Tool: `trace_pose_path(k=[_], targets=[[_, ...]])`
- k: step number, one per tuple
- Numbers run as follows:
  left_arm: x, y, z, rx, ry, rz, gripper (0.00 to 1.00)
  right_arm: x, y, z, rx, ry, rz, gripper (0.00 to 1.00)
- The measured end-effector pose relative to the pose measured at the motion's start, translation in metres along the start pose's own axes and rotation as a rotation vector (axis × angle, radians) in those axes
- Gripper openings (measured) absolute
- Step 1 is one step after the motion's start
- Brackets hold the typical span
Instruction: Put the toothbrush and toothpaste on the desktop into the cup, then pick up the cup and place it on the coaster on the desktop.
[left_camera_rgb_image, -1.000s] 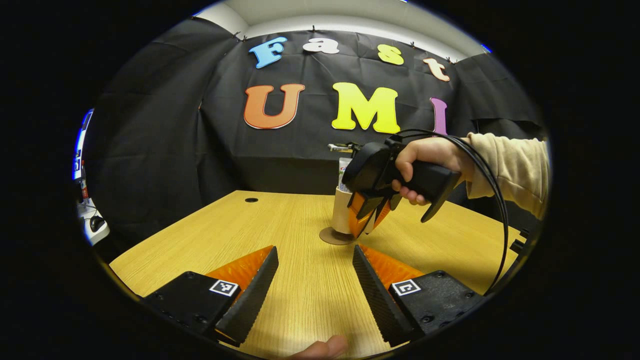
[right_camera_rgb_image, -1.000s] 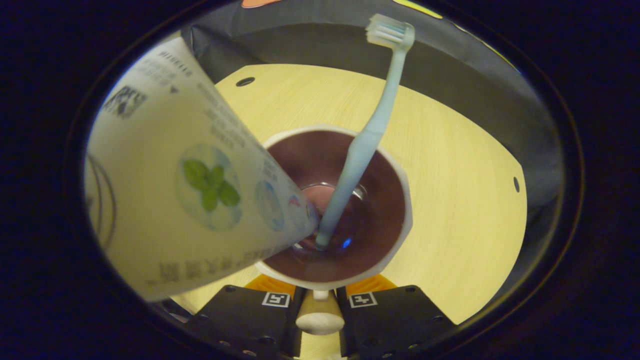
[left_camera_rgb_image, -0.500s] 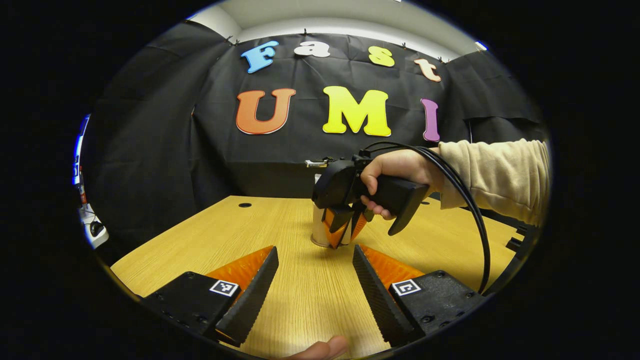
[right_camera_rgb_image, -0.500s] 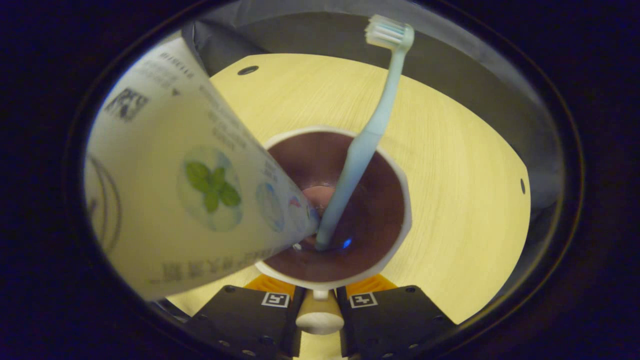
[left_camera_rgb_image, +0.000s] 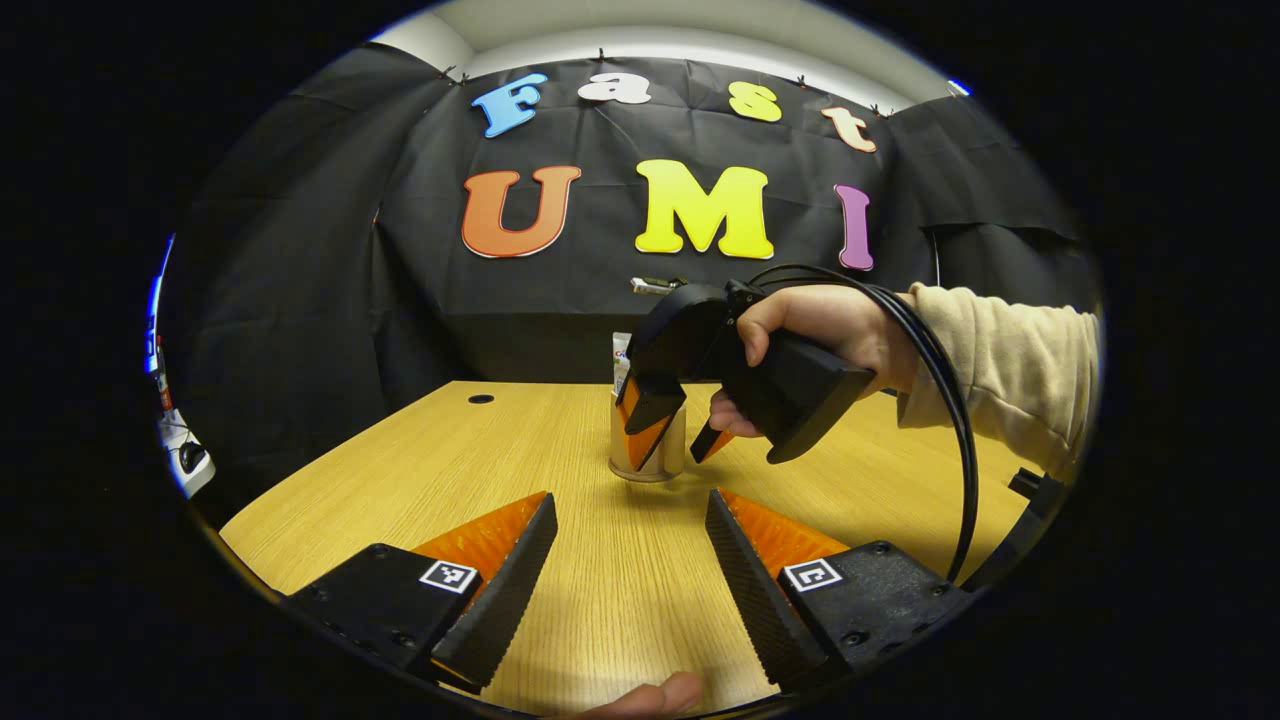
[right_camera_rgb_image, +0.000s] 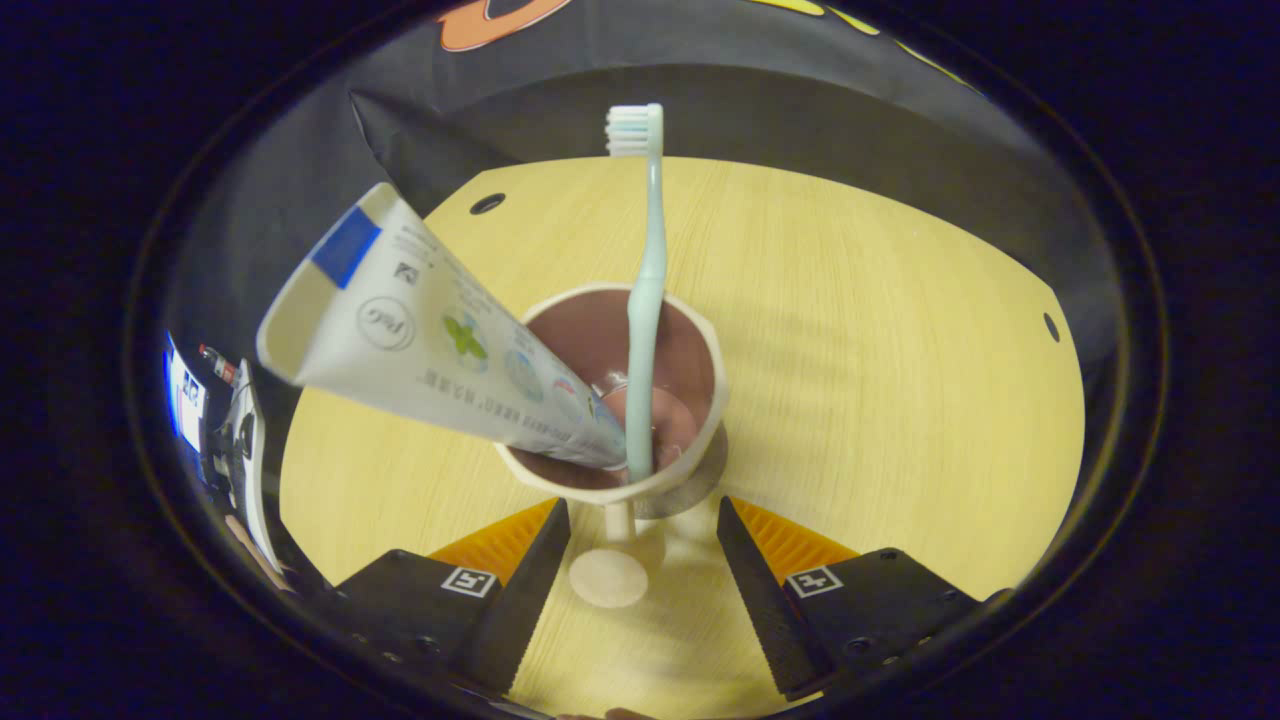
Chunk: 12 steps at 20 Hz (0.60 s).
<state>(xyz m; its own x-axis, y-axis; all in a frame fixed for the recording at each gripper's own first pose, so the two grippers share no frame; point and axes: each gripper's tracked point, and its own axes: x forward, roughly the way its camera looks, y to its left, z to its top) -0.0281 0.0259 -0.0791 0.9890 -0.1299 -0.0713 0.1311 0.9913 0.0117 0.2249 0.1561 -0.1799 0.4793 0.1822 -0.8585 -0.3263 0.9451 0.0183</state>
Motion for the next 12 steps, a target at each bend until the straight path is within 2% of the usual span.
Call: trace_pose_path(k=[3,6,7,10,11,12], targets=[[0.003,0.001,0.006,0.013,-0.002,0.005,0.95,-0.021,-0.008,-0.005,0.028,-0.083,0.031,0.96],[0.009,-0.005,0.017,0.028,-0.007,0.000,0.95,-0.052,-0.018,-0.010,0.075,-0.183,0.078,0.94],[0.011,-0.008,0.023,0.021,-0.018,-0.001,0.95,-0.061,-0.022,-0.014,0.086,-0.213,0.084,0.97],[0.016,-0.016,0.036,-0.012,-0.039,-0.003,0.95,-0.086,-0.034,-0.034,0.063,-0.285,0.079,0.97],[0.015,-0.018,0.039,-0.012,-0.042,0.001,0.95,-0.097,-0.041,-0.041,0.060,-0.309,0.067,1.00],[0.014,-0.018,0.043,-0.013,-0.047,0.009,0.95,-0.109,-0.045,-0.047,0.061,-0.332,0.067,0.96]])
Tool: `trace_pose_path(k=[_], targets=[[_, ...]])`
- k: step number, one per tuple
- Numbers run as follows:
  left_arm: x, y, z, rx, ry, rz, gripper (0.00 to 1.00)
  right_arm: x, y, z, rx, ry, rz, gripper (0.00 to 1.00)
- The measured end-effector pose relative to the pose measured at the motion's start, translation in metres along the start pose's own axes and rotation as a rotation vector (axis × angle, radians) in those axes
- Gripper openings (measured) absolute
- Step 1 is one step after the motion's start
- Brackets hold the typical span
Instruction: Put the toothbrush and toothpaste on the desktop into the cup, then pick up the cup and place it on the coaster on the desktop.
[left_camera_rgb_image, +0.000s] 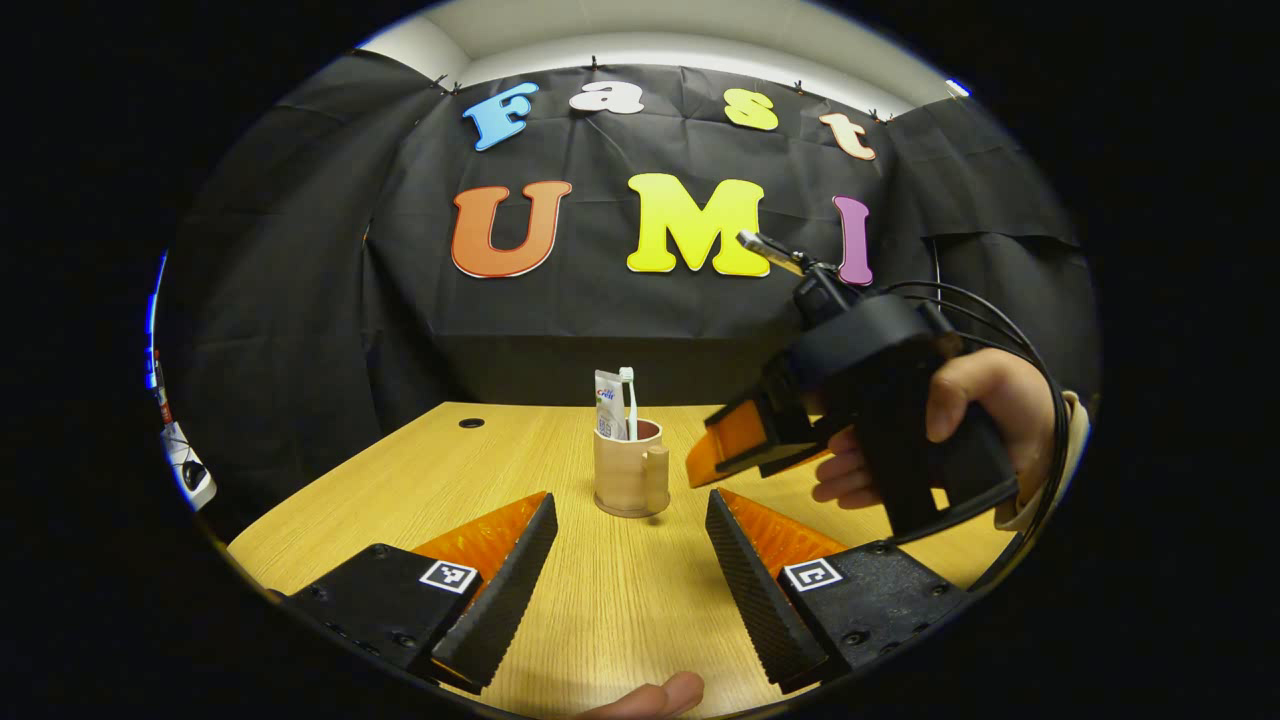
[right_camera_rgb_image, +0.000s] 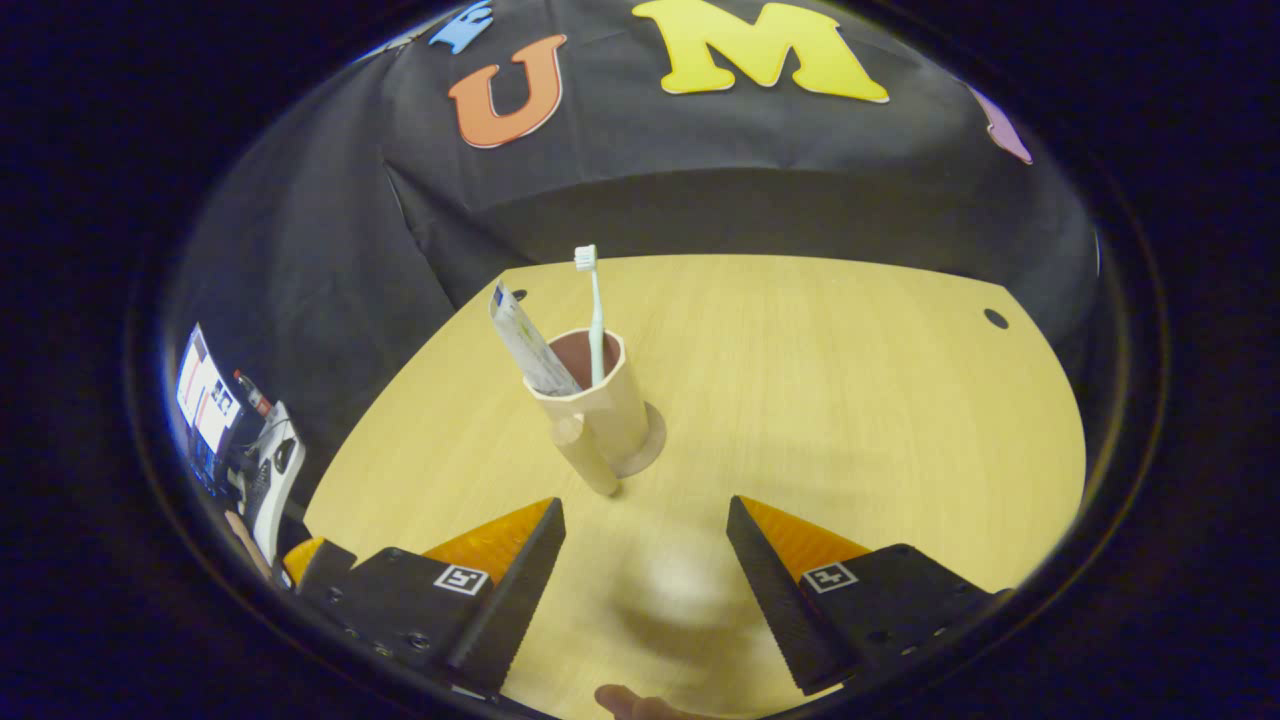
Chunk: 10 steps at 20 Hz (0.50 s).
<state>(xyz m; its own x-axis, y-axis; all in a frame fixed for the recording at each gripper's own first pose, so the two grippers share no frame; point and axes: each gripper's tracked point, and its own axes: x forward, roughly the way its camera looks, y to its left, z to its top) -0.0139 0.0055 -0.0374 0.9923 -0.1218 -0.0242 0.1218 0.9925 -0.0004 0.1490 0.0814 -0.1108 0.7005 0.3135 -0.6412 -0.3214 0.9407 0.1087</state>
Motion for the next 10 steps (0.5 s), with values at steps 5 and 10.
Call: trace_pose_path(k=[5,10], targets=[[-0.012,-0.014,0.014,-0.043,-0.016,0.002,0.95,-0.065,-0.017,-0.005,-0.016,-0.138,-0.023,0.96],[-0.034,-0.028,0.031,-0.042,-0.045,-0.009,0.95,-0.117,-0.039,-0.032,-0.040,-0.245,-0.091,0.96]])
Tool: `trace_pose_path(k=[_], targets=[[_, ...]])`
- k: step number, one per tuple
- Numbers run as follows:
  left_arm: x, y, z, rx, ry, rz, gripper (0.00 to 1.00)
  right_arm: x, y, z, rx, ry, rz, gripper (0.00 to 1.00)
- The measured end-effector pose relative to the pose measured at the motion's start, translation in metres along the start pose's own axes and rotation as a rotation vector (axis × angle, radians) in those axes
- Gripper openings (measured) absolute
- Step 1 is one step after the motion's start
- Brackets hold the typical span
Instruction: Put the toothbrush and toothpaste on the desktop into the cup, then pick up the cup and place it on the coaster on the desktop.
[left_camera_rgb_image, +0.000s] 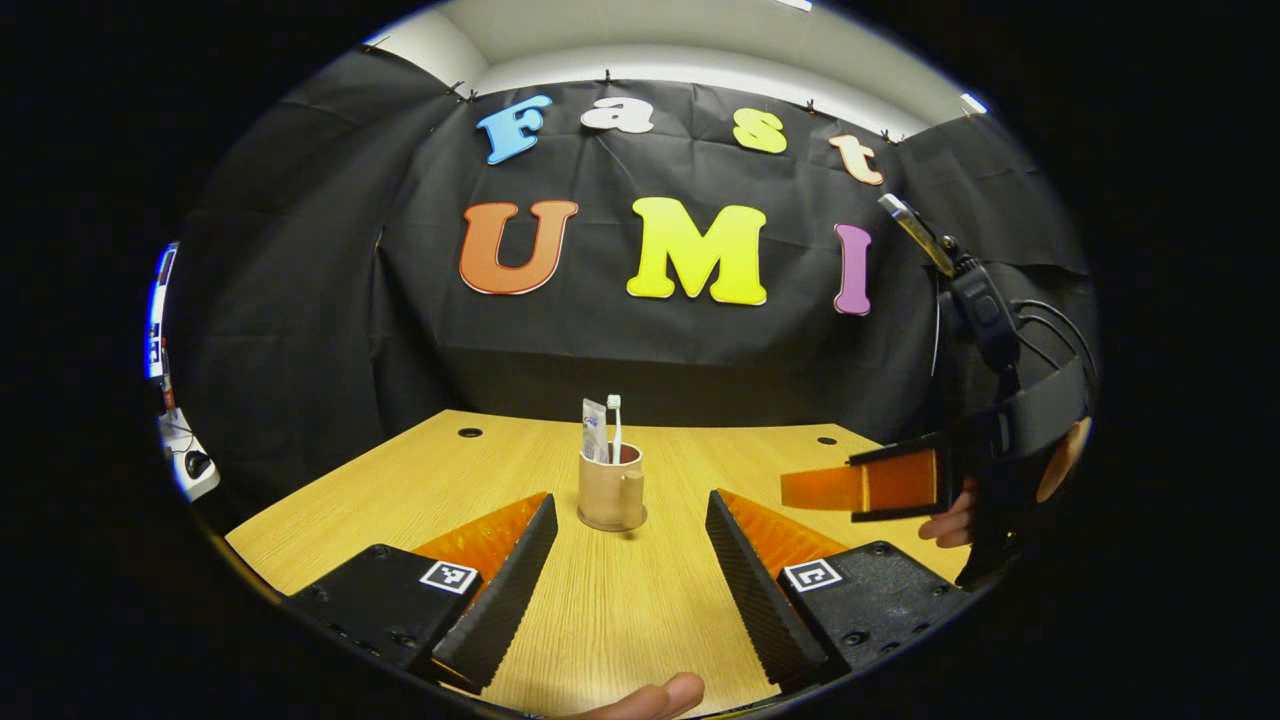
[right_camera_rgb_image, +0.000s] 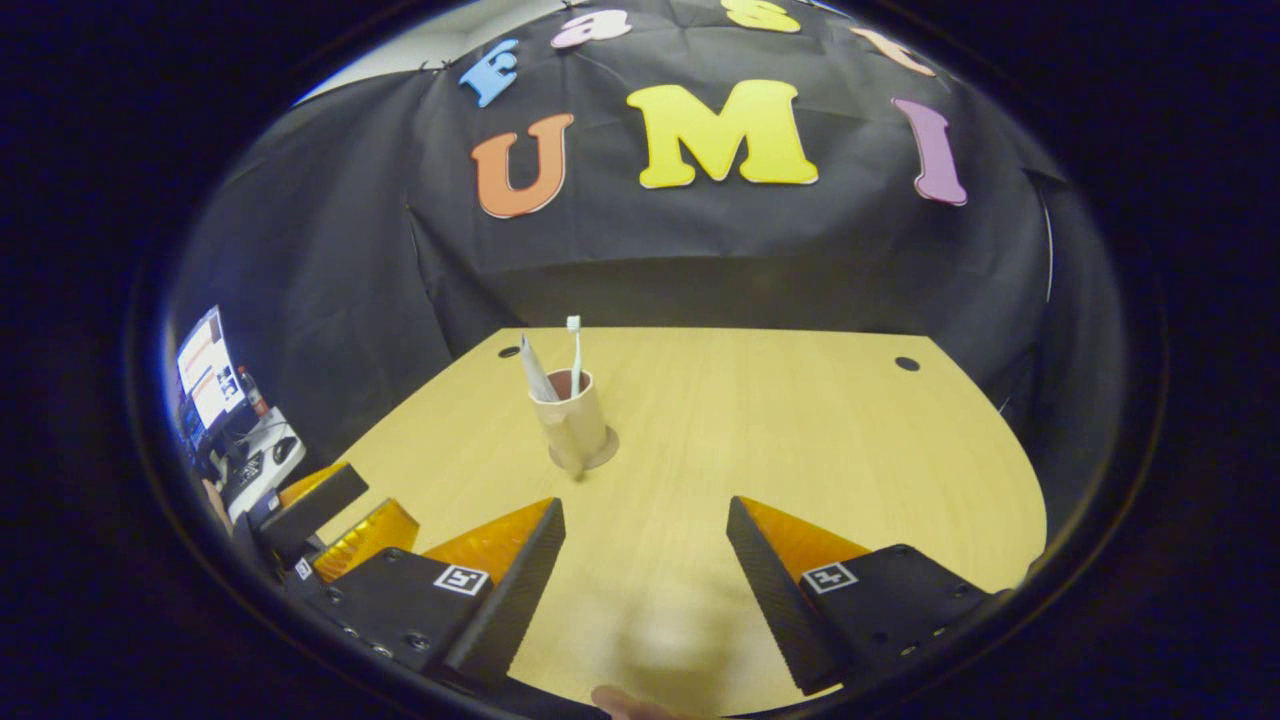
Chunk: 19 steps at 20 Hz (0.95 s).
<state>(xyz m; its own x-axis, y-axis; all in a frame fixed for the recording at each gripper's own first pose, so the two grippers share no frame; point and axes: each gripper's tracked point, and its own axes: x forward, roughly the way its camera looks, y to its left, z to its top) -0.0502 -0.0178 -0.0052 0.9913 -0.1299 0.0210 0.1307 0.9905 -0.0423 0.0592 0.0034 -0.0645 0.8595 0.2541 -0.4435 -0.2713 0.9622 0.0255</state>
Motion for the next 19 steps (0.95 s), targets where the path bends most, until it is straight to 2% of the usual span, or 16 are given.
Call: trace_pose_path(k=[6,9,10,11,13,15,17,19], targets=[[-0.028,-0.020,0.004,0.025,-0.008,-0.025,0.95,-0.062,-0.032,-0.014,-0.012,-0.189,-0.099,0.97],[-0.041,-0.031,0.007,0.049,-0.028,-0.031,0.95,-0.094,-0.037,-0.017,-0.023,-0.294,-0.121,0.97],[-0.046,-0.034,0.012,0.065,-0.050,-0.032,0.95,-0.103,-0.038,-0.017,-0.031,-0.332,-0.125,1.00],[-0.049,-0.038,0.015,0.073,-0.066,-0.035,0.95,-0.110,-0.038,-0.017,-0.044,-0.367,-0.128,0.97],[-0.049,-0.045,0.010,0.056,-0.066,-0.045,0.95,-0.122,-0.042,-0.016,-0.062,-0.433,-0.154,0.97],[-0.047,-0.053,0.003,0.029,-0.038,-0.060,0.95,-0.123,-0.047,-0.022,-0.080,-0.452,-0.185,0.97],[-0.047,-0.053,-0.001,0.034,-0.019,-0.056,0.95,-0.121,-0.044,-0.029,-0.077,-0.450,-0.181,0.94],[-0.048,-0.053,-0.002,0.044,-0.015,-0.055,0.95,-0.119,-0.048,-0.028,-0.032,-0.459,-0.184,0.99]])
